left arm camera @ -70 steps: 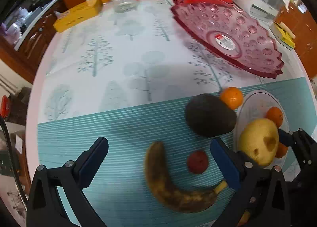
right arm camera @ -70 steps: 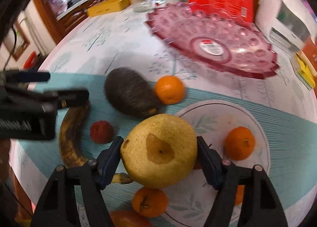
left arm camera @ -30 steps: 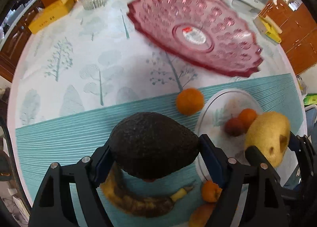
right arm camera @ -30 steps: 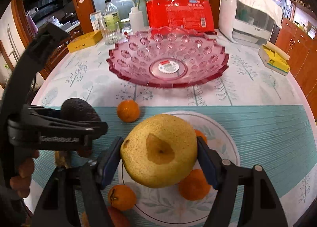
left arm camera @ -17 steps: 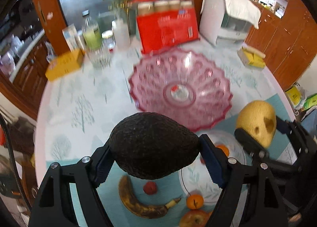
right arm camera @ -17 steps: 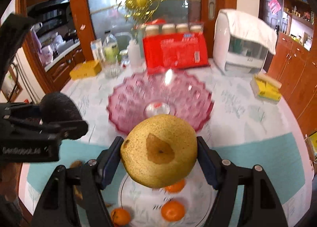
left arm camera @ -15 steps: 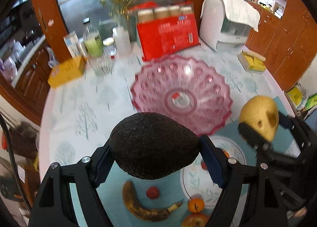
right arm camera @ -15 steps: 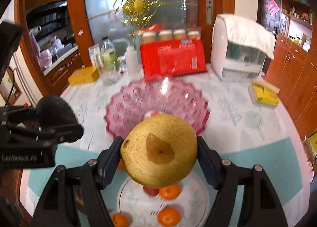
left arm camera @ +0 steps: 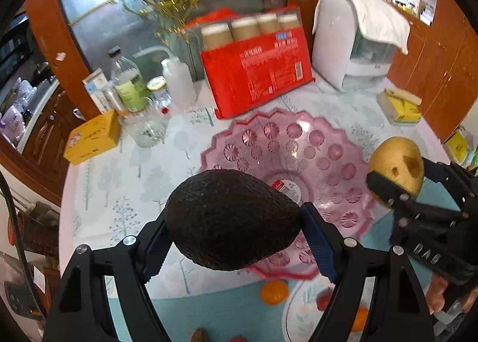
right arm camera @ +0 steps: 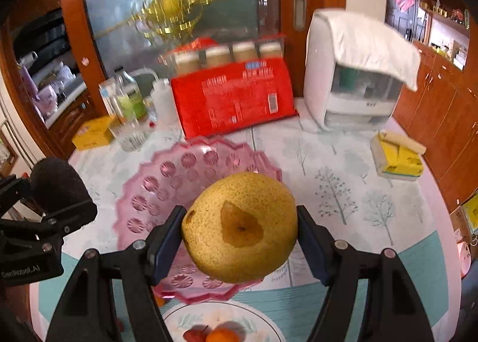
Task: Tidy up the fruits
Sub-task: 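Carry the pear and avocado into the pink glass bowl with both grippers, then open both grippers to release the fruit and withdraw from the bowl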
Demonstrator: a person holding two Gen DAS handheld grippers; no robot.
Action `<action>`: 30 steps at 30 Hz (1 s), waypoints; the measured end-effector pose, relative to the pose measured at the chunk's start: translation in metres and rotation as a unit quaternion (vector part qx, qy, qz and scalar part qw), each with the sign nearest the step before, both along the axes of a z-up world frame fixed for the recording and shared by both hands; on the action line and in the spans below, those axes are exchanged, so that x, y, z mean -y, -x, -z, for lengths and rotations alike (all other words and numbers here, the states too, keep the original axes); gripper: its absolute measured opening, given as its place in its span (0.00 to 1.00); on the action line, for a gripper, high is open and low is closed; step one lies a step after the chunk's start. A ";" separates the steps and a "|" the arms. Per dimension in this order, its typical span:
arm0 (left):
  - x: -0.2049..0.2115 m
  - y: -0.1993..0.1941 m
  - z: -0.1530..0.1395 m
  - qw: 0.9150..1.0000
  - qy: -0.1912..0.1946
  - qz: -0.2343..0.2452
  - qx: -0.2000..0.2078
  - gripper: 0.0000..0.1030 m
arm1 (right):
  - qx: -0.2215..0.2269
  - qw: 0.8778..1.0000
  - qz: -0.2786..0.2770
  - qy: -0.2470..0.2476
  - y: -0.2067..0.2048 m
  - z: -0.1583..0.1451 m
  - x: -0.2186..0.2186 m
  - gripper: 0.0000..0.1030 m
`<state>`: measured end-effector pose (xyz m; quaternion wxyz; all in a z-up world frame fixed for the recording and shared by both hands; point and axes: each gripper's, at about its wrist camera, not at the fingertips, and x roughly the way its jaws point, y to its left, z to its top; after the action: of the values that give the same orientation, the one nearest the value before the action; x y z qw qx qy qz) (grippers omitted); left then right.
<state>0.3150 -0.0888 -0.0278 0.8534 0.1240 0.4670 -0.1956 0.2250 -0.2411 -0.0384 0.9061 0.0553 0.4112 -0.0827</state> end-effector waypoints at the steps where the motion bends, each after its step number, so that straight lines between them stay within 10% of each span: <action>1: 0.004 -0.006 0.011 1.000 -0.006 0.004 -0.006 0.77 | -0.010 1.000 -0.003 0.001 -0.005 0.010 -0.002 0.71; 17: 0.028 -0.046 0.112 0.990 -0.100 0.083 -0.048 0.80 | -0.091 0.989 -0.077 0.087 -0.042 0.100 -0.043 0.71; 30: 0.012 -0.048 0.098 0.996 -0.062 0.046 -0.047 0.95 | -0.029 0.995 -0.063 0.074 -0.019 0.075 -0.036 0.77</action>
<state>0.3629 -0.1008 -0.1263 0.8114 0.1882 0.5116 -0.2110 0.2443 -0.2052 -0.1138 0.8989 -0.0401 0.4325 -0.0576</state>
